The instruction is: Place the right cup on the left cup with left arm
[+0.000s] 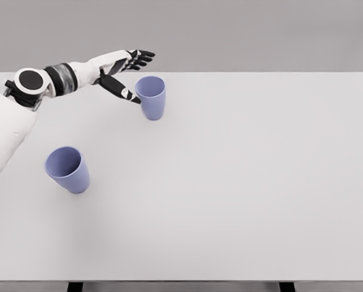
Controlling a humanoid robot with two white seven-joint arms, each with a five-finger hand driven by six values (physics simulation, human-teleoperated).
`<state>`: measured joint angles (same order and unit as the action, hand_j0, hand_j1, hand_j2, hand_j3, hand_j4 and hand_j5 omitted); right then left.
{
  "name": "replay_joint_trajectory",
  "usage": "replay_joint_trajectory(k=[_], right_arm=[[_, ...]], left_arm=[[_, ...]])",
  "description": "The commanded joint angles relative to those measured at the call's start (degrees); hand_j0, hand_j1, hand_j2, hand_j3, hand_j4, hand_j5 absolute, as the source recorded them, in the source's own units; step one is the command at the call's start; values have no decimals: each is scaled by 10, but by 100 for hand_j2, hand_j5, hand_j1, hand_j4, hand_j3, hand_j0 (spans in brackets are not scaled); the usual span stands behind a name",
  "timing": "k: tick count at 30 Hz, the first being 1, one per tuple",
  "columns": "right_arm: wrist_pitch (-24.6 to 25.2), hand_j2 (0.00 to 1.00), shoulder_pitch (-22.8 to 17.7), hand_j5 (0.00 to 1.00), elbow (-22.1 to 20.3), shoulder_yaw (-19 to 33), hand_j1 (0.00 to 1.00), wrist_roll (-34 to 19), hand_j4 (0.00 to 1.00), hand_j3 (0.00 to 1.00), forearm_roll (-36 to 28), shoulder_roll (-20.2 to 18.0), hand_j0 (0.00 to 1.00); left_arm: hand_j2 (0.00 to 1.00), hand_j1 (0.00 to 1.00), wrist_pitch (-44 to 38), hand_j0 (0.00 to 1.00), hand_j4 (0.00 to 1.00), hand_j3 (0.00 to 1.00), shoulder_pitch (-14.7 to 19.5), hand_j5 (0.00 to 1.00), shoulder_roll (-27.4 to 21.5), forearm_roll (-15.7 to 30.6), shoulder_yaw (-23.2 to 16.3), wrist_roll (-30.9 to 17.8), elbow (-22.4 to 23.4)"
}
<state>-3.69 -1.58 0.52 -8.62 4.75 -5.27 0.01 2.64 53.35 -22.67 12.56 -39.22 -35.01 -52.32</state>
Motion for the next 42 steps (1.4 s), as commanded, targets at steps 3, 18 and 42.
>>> replay_joint_trajectory(k=[3, 18, 42], right_arm=[[0, 100, 0, 100, 0, 0, 100, 0, 100, 100, 0, 0, 100], [0, 100, 0, 100, 0, 0, 100, 0, 100, 100, 0, 0, 100], [0, 100, 0, 100, 0, 0, 100, 0, 100, 100, 0, 0, 100]], left_arm=[[100, 100, 0, 100, 100, 100, 1, 100, 15, 0, 0, 0, 20], [100, 100, 0, 100, 100, 100, 7, 100, 42, 0, 0, 0, 71], [100, 100, 0, 100, 100, 100, 9, 100, 61, 0, -1, 0, 96]])
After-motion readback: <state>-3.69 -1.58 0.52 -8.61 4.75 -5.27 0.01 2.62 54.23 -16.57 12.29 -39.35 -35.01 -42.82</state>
